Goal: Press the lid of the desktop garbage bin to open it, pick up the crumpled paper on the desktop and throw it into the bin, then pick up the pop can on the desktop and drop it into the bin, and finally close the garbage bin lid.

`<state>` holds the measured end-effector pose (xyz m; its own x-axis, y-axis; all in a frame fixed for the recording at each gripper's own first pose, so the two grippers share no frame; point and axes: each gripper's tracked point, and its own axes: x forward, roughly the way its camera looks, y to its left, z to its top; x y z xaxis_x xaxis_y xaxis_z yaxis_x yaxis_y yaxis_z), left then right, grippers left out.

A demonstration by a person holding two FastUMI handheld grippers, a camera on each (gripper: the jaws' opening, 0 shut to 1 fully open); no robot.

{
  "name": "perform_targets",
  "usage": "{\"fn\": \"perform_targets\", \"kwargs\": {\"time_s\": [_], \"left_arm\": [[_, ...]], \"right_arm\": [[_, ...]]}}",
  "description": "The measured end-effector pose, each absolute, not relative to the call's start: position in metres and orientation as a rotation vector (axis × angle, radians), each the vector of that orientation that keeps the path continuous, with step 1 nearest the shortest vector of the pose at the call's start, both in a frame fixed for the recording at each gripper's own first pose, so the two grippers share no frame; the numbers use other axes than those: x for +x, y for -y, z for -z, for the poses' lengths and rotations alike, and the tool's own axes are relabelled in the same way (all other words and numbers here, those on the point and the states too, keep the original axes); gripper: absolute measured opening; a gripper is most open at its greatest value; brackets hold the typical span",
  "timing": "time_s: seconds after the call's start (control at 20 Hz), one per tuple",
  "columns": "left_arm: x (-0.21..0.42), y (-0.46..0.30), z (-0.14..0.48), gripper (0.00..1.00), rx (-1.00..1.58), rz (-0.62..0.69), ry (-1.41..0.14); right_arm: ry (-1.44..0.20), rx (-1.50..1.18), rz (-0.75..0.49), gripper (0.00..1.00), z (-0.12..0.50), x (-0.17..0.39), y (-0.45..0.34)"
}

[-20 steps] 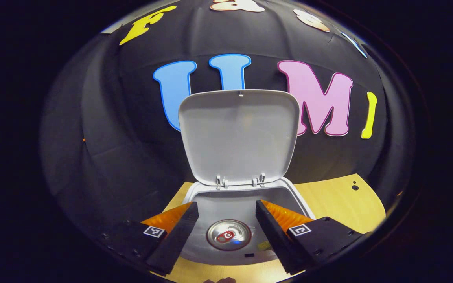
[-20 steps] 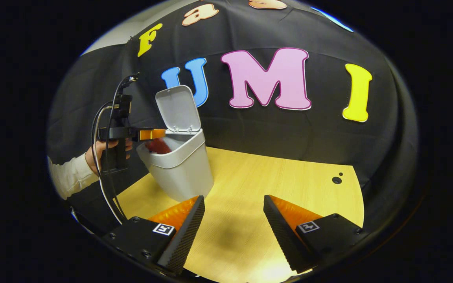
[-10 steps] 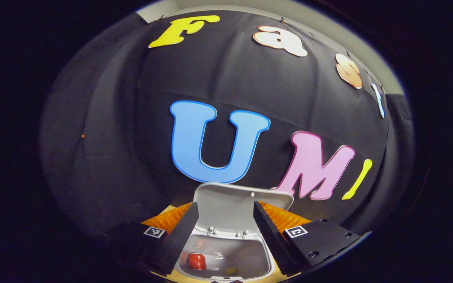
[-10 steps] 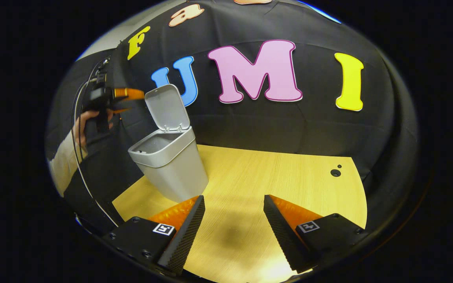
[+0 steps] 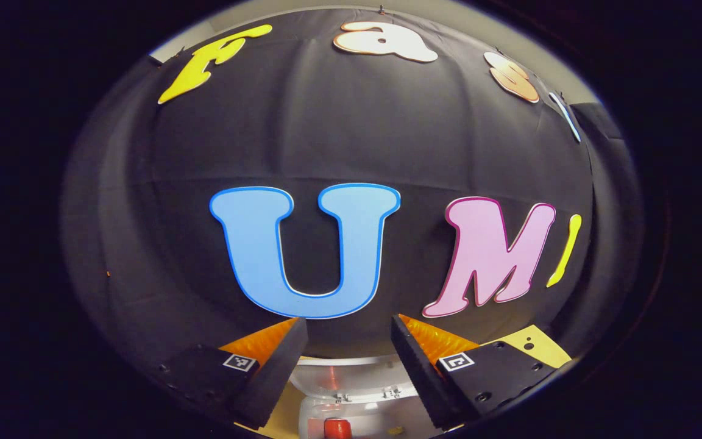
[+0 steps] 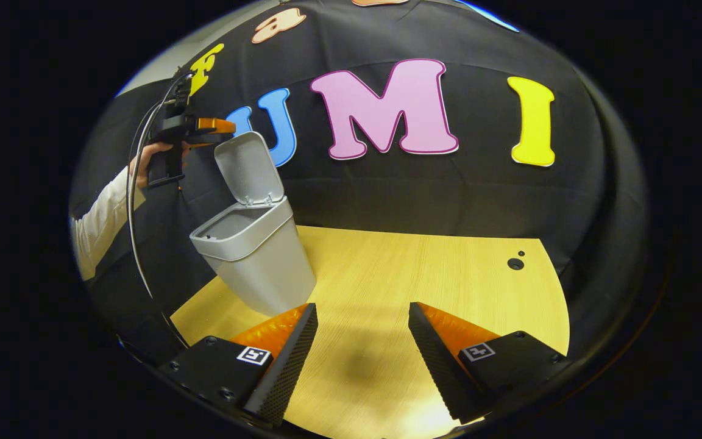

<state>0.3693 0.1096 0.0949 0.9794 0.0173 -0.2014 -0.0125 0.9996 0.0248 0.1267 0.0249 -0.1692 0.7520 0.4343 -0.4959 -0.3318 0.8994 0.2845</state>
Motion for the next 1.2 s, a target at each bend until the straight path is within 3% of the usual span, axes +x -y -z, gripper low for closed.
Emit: {"fn": "perform_targets", "kwargs": {"time_s": [0.25, 0.75, 1.05, 1.2], "left_arm": [[0.348, -0.098, -0.039, 0.93, -0.019, 0.044, -0.445], [0.247, -0.09, 0.049, 0.94, 0.048, 0.078, -0.471], [0.223, -0.078, 0.103, 0.95, 0.108, 0.089, -0.558], [0.224, -0.074, 0.106, 0.97, 0.119, 0.07, -0.53]], "right_arm": [[-0.609, 0.204, -0.425, 0.97, 0.178, 0.122, -0.032], [-0.607, 0.24, -0.45, 0.97, 0.17, 0.139, -0.055], [-0.579, 0.222, -0.47, 0.97, 0.162, 0.144, -0.065], [-0.588, 0.216, -0.47, 0.97, 0.167, 0.137, -0.066]]}}
